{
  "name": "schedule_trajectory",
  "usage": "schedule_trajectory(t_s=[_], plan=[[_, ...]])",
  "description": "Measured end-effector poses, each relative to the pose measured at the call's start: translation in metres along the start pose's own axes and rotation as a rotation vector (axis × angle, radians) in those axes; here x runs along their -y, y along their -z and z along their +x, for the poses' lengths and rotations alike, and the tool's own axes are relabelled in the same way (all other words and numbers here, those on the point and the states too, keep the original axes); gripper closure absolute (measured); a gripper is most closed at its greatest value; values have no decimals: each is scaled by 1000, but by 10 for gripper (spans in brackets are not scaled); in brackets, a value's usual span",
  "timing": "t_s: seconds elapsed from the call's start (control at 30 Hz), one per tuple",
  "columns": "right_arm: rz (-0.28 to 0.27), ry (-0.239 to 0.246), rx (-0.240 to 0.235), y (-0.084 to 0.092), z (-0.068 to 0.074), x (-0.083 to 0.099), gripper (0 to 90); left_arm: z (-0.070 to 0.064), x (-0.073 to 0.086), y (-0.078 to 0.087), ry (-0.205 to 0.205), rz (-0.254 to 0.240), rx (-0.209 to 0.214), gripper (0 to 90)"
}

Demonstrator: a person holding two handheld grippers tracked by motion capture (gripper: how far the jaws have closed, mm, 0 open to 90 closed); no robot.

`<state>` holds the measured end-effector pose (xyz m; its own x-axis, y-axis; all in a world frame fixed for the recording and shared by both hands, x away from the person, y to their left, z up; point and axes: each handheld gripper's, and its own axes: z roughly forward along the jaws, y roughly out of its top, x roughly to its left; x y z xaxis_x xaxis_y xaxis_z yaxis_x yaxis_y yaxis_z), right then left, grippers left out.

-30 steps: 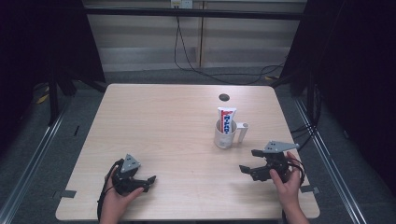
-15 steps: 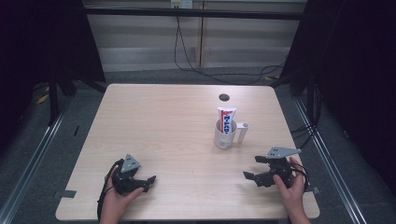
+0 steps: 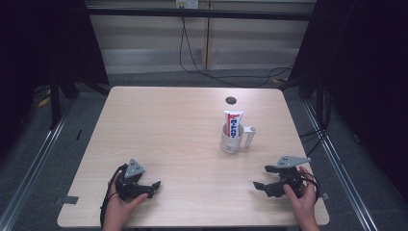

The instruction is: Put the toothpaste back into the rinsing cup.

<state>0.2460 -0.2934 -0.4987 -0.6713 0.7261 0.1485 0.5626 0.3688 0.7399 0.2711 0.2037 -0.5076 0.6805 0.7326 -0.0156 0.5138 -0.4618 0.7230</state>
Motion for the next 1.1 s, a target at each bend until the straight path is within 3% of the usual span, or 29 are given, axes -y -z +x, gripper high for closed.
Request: schedule_trajectory(t_s=[0.5, 0.83, 1.0, 1.1], plan=[[19, -8, 4, -2, -3, 10, 145, 0, 0, 0, 0, 0, 0, 163], [26, 46, 29, -3, 2, 12, 137, 0, 0, 0, -1, 0, 0, 163], [40, 115, 54, -5, 6, 14, 131, 0, 0, 0, 0, 0, 0, 163], [40, 116, 54, -5, 6, 14, 129, 0, 0, 0, 0, 0, 0, 163]])
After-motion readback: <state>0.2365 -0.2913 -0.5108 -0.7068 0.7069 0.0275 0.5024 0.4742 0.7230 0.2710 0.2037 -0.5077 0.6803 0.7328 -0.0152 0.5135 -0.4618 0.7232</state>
